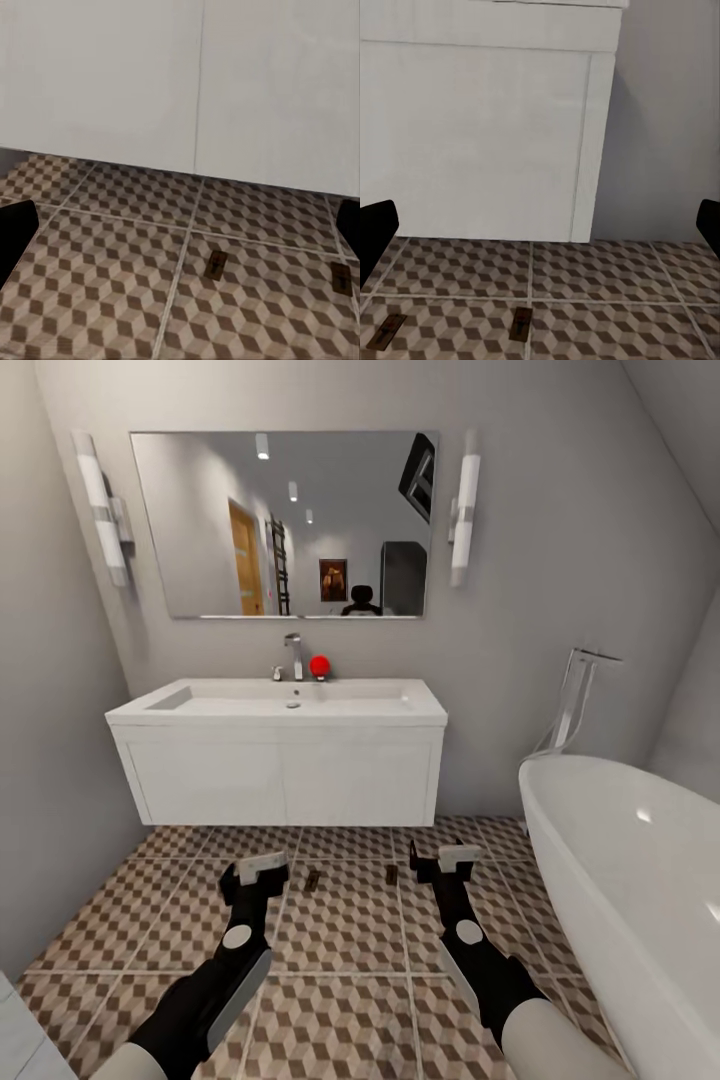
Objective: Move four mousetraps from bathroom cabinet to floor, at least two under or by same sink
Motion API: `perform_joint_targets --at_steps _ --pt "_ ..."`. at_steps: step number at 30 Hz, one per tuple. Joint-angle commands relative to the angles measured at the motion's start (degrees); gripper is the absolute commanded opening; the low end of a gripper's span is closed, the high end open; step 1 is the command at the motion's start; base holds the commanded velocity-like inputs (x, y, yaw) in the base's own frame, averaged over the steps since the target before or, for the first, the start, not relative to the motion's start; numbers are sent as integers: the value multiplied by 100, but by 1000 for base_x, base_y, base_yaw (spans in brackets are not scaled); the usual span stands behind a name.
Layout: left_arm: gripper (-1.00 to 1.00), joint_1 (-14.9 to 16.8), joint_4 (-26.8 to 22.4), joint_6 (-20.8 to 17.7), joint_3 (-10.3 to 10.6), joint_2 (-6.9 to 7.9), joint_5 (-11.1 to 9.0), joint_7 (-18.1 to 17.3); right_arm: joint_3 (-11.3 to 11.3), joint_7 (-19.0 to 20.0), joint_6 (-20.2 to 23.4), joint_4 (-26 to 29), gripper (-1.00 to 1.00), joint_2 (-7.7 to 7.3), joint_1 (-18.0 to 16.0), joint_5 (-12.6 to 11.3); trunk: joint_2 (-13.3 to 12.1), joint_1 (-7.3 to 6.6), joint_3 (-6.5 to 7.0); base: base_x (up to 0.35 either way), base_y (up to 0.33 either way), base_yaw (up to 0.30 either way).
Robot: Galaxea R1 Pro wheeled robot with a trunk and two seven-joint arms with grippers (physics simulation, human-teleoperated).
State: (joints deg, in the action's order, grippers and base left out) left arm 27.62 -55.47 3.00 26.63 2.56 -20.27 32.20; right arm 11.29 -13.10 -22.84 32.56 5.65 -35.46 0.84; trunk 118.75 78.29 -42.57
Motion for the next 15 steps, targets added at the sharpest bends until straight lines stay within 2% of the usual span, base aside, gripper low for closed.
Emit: perform_joint_targets --at_steps 1,8,13,15 --pt "100 7 25 32 26 21 -57 42 29 -52 -9 -12 100 -3 -5 7 -39 -23 13 0 0 0" --pt "100 7 468 52 -20 125 -49 46 16 -52 -21 -482 100 -5 -5 4 -320 -177 138 0 0 0" --pt "100 7 1052 175 -31 178 -66 37 5 -52 -47 -926 100 -32 -5 1 -520 -287 228 0 0 0" --pt "100 7 1464 382 -29 173 -80 33 1 -48 -61 -1160 100 -84 -3 -11 -600 -331 264 0 0 0"
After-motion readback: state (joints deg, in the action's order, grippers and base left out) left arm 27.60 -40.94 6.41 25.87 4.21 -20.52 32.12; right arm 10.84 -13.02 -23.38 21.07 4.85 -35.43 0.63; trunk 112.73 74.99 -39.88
